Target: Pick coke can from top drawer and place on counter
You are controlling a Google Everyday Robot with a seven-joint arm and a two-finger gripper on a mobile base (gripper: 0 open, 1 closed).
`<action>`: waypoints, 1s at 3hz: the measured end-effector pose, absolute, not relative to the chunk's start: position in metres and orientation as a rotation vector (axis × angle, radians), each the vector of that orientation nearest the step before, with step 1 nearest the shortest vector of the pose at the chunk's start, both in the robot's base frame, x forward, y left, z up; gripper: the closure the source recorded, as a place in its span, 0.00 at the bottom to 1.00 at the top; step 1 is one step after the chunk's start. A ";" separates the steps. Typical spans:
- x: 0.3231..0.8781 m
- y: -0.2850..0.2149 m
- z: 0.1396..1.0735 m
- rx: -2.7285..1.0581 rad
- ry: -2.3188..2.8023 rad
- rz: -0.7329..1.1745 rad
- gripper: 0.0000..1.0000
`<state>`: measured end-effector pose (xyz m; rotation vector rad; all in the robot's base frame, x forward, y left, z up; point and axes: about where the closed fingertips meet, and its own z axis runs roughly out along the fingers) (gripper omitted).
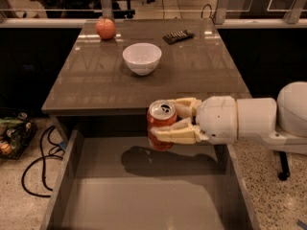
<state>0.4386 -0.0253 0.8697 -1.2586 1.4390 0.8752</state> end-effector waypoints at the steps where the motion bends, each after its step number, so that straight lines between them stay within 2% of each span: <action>1: 0.463 -0.035 0.926 -1.240 1.503 0.785 1.00; 3: 0.526 -0.020 0.978 -1.241 1.539 0.677 1.00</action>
Offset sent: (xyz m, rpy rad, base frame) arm 0.0853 0.0002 0.1236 -0.1313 -0.0289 -0.1487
